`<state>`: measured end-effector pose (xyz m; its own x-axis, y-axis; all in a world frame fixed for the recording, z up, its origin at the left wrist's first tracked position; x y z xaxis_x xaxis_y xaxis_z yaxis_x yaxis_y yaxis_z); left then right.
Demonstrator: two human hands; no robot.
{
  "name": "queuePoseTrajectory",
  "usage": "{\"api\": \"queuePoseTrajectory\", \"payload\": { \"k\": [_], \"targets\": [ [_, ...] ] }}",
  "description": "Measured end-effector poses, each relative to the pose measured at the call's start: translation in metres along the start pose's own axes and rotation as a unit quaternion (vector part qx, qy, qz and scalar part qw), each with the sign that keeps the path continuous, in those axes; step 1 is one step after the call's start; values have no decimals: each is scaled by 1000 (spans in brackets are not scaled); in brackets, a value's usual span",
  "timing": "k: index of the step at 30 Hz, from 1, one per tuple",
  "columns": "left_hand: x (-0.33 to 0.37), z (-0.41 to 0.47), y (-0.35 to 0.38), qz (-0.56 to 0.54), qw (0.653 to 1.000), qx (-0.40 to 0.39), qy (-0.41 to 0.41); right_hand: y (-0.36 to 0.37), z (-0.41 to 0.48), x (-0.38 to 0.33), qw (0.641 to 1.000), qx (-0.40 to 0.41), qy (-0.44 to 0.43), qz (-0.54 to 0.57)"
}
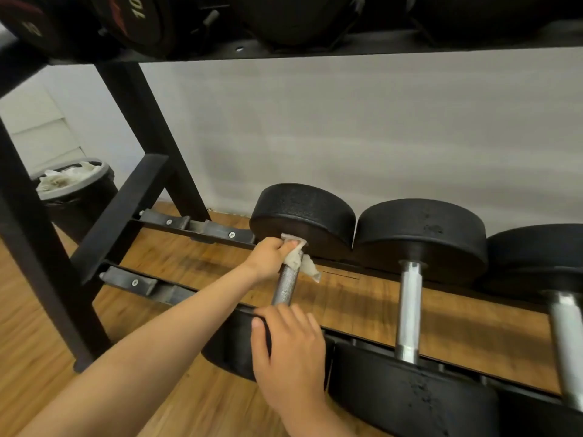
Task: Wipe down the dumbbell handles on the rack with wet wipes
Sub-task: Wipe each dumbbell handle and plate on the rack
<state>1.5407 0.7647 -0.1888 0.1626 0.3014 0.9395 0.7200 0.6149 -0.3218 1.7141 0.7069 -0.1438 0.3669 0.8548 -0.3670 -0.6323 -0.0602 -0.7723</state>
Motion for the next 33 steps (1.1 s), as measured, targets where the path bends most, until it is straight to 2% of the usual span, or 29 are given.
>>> {"api": "queuePoseTrajectory", "payload": {
  "k": [3, 4, 7, 9, 11, 14, 20, 23, 26, 27, 28, 30, 33],
  "targets": [
    [-1, 1, -5, 20, 999, 25, 24, 0, -1, 0, 1000, 1, 0, 2],
    [-2, 1, -1, 10, 1000, 8, 17, 0, -1, 0, 1000, 2, 0, 3],
    [-16, -7, 27, -100, 981, -149, -76, 2, -2, 0, 1000, 1, 1, 12],
    [-18, -14, 35, -129, 963, -206, -117, 3, -2, 1, 1000, 0, 0, 19],
    [-15, -11, 30, -72, 975, -185, -97, 2, -2, 1, 1000, 1, -2, 21],
    [-11, 0, 17, 10, 994, -100, -41, 1, -1, 0, 1000, 4, -2, 19],
    [-9, -7, 12, 34, 992, -113, -35, 2, -3, 1, 1000, 9, -5, 25],
    [-16, -3, 9, -51, 988, -115, -86, 2, -2, 0, 1000, 9, -10, 24],
    [-30, 0, 17, -198, 964, -106, -138, 1, -3, 0, 999, 12, -16, 30],
    [-30, -4, 22, -205, 961, -117, -144, 1, -3, 0, 999, 13, -16, 32],
    [-27, -7, 24, -187, 964, -127, -141, 1, -2, 0, 999, 13, -16, 31],
    [-22, -8, 21, -83, 980, -144, -112, 2, -2, 0, 999, 11, -14, 27],
    [-13, -2, 15, 47, 984, -153, -81, 2, -3, 0, 999, 8, -15, 28]
  ]
}}
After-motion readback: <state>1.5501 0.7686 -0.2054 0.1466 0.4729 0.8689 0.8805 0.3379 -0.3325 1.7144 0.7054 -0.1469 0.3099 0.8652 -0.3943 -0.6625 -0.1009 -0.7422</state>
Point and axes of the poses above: each hand's wrist, its own z-axis towards the middle knuckle, its own y-axis out of the palm, x = y × z, the point moved 9 cm from there along z, towards the middle knuckle, and after that the axes turned 8 degrees about -z, right-handed, at the moved point
